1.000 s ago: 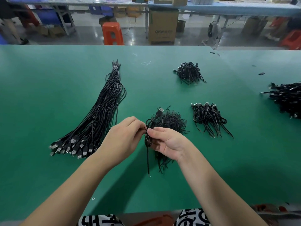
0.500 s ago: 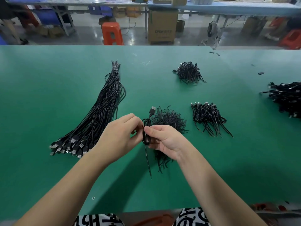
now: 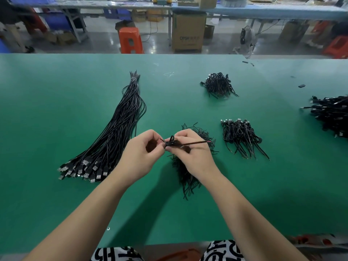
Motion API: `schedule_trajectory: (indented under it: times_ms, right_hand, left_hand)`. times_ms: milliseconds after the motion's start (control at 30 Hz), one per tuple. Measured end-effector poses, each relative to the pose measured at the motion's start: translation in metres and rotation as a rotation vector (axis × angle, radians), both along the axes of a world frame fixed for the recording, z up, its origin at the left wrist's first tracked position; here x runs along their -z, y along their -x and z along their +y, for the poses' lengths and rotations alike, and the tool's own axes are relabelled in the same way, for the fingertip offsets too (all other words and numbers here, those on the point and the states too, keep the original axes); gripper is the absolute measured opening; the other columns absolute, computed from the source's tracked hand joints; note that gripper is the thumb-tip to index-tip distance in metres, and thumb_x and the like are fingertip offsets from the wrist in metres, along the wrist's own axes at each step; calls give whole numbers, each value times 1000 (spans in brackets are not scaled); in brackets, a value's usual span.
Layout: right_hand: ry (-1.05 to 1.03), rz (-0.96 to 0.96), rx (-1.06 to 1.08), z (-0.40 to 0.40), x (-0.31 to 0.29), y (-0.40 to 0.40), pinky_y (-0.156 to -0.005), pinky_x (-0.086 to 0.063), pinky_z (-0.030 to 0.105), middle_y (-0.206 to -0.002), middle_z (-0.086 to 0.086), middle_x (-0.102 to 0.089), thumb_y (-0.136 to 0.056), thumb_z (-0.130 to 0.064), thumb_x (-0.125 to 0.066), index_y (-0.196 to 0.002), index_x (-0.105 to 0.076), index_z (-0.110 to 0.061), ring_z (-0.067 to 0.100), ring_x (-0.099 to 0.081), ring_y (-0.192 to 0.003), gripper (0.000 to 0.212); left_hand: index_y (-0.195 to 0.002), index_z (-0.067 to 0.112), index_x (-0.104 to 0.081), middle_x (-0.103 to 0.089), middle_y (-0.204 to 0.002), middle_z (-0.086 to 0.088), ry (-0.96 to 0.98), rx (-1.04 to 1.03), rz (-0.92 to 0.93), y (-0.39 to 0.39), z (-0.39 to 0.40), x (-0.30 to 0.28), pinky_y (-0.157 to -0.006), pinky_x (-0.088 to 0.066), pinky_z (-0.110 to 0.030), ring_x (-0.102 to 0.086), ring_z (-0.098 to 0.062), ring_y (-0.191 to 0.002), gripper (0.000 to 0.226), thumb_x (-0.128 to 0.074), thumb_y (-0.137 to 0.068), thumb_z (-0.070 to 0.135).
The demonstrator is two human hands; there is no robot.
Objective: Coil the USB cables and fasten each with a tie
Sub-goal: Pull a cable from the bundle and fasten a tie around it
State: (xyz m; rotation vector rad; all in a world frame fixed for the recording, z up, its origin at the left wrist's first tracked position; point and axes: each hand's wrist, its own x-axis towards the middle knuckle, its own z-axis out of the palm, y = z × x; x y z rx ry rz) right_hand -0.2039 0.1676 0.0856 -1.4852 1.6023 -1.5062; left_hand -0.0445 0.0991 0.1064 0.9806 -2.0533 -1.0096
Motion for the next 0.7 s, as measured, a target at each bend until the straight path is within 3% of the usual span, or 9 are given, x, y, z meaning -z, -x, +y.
schedule_trajectory:
  times_ms: [100,167,267,367,433,500,567,633,700]
  right_hand:
    - [-169,-146,-69,1,0,4,-55,-44,24,-73,-9,-67,-93,-14,-71,-90,-76,-33,7,-51,-55,20]
    - [-222,-123,-94,3,0,7,-53,-39,27,-57,-6,-60,-97,-20,-65,-78,-73,-40,13,-44,-50,29]
    - [-296,-176,-151,4,-3,8,-50,-38,24,-50,-4,-47,-101,-26,-60,-64,-71,-37,13,-39,-49,40]
    - [-473,-445,-227,1,-5,7,-38,-31,20,-49,-4,-45,-102,-31,-58,-53,-63,-24,10,-34,-42,50]
    - [-544,-599,-260,-3,-4,9,-40,-32,21,-55,-1,-53,-100,-32,-61,-57,-63,-21,10,-36,-44,45]
    - [-553,-590,-236,-6,-2,11,-42,-35,22,-58,-1,-58,-98,-30,-64,-76,-69,-18,9,-39,-45,26]
    - [-508,-542,-178,-7,-2,10,-43,-38,24,-62,3,-64,-97,-25,-66,-98,-67,-15,12,-43,-45,10]
    - [-416,-549,-171,-8,-1,9,-47,-45,27,-70,7,-70,-99,-16,-62,-103,-66,-13,15,-49,-48,6]
    - [-348,-613,-249,-7,0,9,-58,-54,28,-79,8,-72,-99,-3,-58,-102,-70,-9,15,-59,-58,14]
  left_hand:
    - [-82,20,-62,-61,-72,10,209,57,-26,-2,4,-5,-63,-43,-16,-57,-9,-68,14,-68,-91,11]
    - [-86,16,-61,-59,-77,9,386,108,-83,-4,6,-7,-67,-47,-23,-57,-11,-72,8,-65,-92,12]
    - [-88,11,-63,-60,-81,0,708,146,-261,-6,6,-6,-59,-50,-40,-56,-25,-64,13,-54,-94,18]
    - [-80,9,-62,-62,-80,-5,1009,177,-390,-4,7,-1,-55,-47,-41,-50,-27,-57,11,-59,-91,8]
    - [-79,9,-62,-63,-80,-4,1067,177,-399,-3,6,2,-56,-46,-40,-46,-26,-56,12,-60,-90,6]
    - [-82,8,-64,-63,-80,-4,955,157,-365,-3,4,5,-56,-48,-41,-48,-28,-55,12,-56,-92,10]
    - [-87,11,-64,-61,-79,2,672,125,-267,-4,5,5,-61,-50,-38,-55,-23,-61,9,-58,-92,15]
    - [-84,17,-62,-60,-72,8,373,51,-166,-2,4,7,-62,-46,-23,-56,-10,-63,8,-65,-90,12]
    - [-79,18,-61,-62,-60,3,66,-19,-64,0,-1,8,-52,-40,-17,-52,-5,-52,15,-67,-90,11]
